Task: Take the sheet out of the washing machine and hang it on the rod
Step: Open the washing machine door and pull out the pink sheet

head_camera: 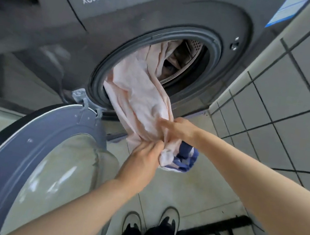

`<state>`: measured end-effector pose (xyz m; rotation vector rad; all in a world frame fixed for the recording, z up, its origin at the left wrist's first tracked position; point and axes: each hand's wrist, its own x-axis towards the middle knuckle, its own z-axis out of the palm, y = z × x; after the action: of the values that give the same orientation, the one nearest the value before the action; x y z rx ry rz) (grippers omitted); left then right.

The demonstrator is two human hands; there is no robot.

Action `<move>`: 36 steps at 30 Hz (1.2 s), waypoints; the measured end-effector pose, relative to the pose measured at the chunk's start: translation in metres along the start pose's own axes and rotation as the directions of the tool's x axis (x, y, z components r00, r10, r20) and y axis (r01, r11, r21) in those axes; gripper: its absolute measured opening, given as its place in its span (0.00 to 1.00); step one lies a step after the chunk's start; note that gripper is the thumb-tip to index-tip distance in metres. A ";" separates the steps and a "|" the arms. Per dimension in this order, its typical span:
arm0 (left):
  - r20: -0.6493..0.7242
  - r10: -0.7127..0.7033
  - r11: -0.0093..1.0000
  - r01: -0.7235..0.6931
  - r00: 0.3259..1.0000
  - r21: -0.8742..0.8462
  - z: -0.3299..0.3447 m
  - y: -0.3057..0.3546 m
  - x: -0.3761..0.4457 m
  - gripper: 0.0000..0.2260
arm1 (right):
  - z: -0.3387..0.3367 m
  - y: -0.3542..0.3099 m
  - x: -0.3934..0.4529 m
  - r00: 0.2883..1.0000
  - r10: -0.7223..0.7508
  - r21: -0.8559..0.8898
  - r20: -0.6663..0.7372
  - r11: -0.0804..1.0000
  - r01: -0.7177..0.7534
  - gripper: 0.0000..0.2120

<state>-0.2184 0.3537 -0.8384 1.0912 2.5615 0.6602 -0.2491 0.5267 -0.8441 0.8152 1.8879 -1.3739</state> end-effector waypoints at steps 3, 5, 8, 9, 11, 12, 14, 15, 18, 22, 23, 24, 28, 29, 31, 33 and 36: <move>0.098 0.044 0.997 -0.038 0.994 -0.064 0.005 0.014 -0.026 0.17 | 0.016 0.017 0.003 0.999 0.006 -0.035 -0.033 0.999 -0.007 0.52; 0.116 -0.021 0.976 0.046 0.993 -0.214 0.002 0.023 -0.038 0.18 | 0.025 0.022 -0.004 0.997 -0.036 -0.133 -0.071 0.991 0.026 0.38; 0.124 -0.214 0.869 0.247 0.969 -0.428 -0.005 0.027 -0.051 0.19 | 0.026 0.027 -0.015 0.983 -0.097 -0.113 -0.154 0.990 0.079 0.20; 0.092 -0.259 0.826 0.270 0.962 -0.496 -0.007 0.026 -0.053 0.21 | 0.025 0.029 -0.017 0.981 -0.110 -0.084 -0.161 0.992 0.098 0.18; -0.036 -0.347 0.790 0.272 0.937 -0.550 -0.005 0.018 -0.052 0.23 | 0.020 0.033 -0.026 0.979 -0.139 -0.029 -0.149 0.990 0.136 0.16; -0.105 -0.407 0.789 0.291 0.907 -0.541 -0.002 0.012 -0.050 0.23 | 0.019 0.034 -0.032 0.978 -0.159 -0.013 -0.134 0.987 0.159 0.16; -0.169 -0.562 0.733 0.393 0.810 -0.556 0.004 -0.001 -0.041 0.20 | 0.017 0.037 -0.044 0.974 -0.201 -0.008 -0.104 0.980 0.201 0.15; -0.159 -0.631 0.680 0.443 0.759 -0.584 0.006 -0.007 -0.036 0.18 | 0.016 0.038 -0.049 0.972 -0.211 -0.010 -0.104 0.977 0.211 0.14; -0.013 -0.779 0.489 0.595 0.627 -0.638 0.012 -0.015 -0.020 0.17 | 0.019 0.045 -0.064 0.971 -0.207 0.012 -0.124 0.978 0.210 0.14; 0.107 -0.880 0.292 0.704 0.464 -0.647 0.018 -0.017 0.000 0.25 | 0.025 0.057 -0.081 0.977 -0.179 0.067 -0.112 0.980 0.187 0.12; 0.118 -0.892 0.258 0.704 0.437 -0.662 0.018 -0.018 0.002 0.27 | 0.025 0.061 -0.083 0.978 -0.175 0.088 -0.115 0.979 0.186 0.12; 0.136 -0.900 0.229 0.714 0.414 -0.662 0.016 -0.017 0.005 0.29 | 0.024 0.065 -0.086 0.979 -0.166 0.114 -0.117 0.977 0.180 0.12; 0.314 -0.871 0.139 0.803 0.377 -0.579 0.013 -0.013 0.006 0.34 | 0.019 0.078 -0.092 0.985 -0.098 0.229 -0.143 0.965 0.129 0.13; 0.392 -0.850 0.083 0.823 0.353 -0.563 0.013 -0.013 0.004 0.36 | 0.019 0.080 -0.093 0.985 -0.086 0.271 -0.147 0.955 0.124 0.13; 0.559 -0.770 -0.056 0.839 0.309 -0.541 0.013 -0.016 -0.002 0.42 | 0.017 0.083 -0.098 0.988 -0.072 0.370 -0.139 0.921 0.120 0.14; 0.656 -0.661 -0.135 0.802 0.364 -0.581 0.014 -0.022 -0.008 0.42 | 0.019 0.083 -0.100 0.988 -0.085 0.381 -0.126 0.916 0.127 0.13; 0.692 -0.538 -0.143 0.757 0.481 -0.637 0.010 -0.018 -0.008 0.36 | 0.029 0.083 -0.096 0.970 -0.157 0.132 -0.184 0.974 0.182 0.16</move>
<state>-0.2198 0.3397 -0.8556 -0.6181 1.4960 1.3134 -0.1226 0.5100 -0.8199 0.8868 2.0471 -1.6090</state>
